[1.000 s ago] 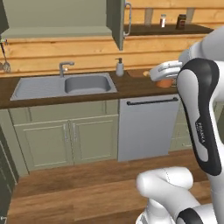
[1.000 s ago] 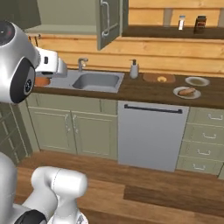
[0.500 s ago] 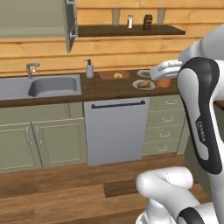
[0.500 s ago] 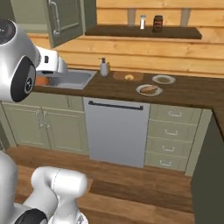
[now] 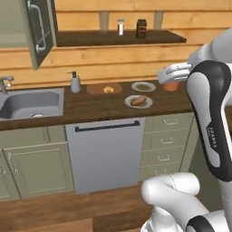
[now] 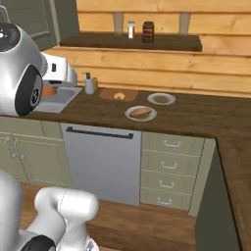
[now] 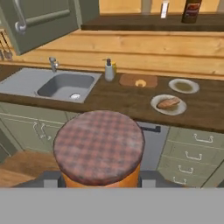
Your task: From the different types of pastries on the counter, select a croissant and place it on the cutting board. Then retrieve a jar of jam from the cabinet and place it alongside the croissant on the cutting board.
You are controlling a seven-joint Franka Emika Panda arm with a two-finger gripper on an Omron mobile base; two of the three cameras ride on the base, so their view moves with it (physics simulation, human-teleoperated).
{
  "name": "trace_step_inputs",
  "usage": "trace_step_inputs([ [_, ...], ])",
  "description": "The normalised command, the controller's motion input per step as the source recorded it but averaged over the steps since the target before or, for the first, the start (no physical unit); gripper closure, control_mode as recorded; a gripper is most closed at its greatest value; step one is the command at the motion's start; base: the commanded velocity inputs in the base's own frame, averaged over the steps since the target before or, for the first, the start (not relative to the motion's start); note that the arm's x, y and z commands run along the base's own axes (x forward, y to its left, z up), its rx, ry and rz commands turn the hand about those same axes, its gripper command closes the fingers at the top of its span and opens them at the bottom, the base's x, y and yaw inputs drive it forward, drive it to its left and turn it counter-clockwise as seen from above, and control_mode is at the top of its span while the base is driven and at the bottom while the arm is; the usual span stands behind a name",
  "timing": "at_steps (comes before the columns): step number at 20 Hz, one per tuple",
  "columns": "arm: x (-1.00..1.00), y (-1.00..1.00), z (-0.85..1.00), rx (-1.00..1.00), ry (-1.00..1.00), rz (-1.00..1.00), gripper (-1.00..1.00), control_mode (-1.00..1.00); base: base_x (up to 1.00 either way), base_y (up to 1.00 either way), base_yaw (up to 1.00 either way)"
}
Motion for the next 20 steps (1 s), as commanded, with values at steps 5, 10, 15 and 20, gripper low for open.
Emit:
trace_step_inputs([
  [5, 0.0, 0.0, 0.0, 0.0, 0.0, 0.0, 1.0, 1.0, 1.0, 0.0, -0.01],
  [10, 0.0, 0.0, 0.0, 0.0, 0.0, 0.0, 1.0, 1.0, 1.0, 0.05, 0.0],
  [15, 0.0, 0.0, 0.0, 0.0, 0.0, 0.0, 1.0, 1.0, 1.0, 0.07, 0.0],
  [20, 0.0, 0.0, 0.0, 0.0, 0.0, 0.0, 1.0, 1.0, 1.0, 0.25, -0.03],
])
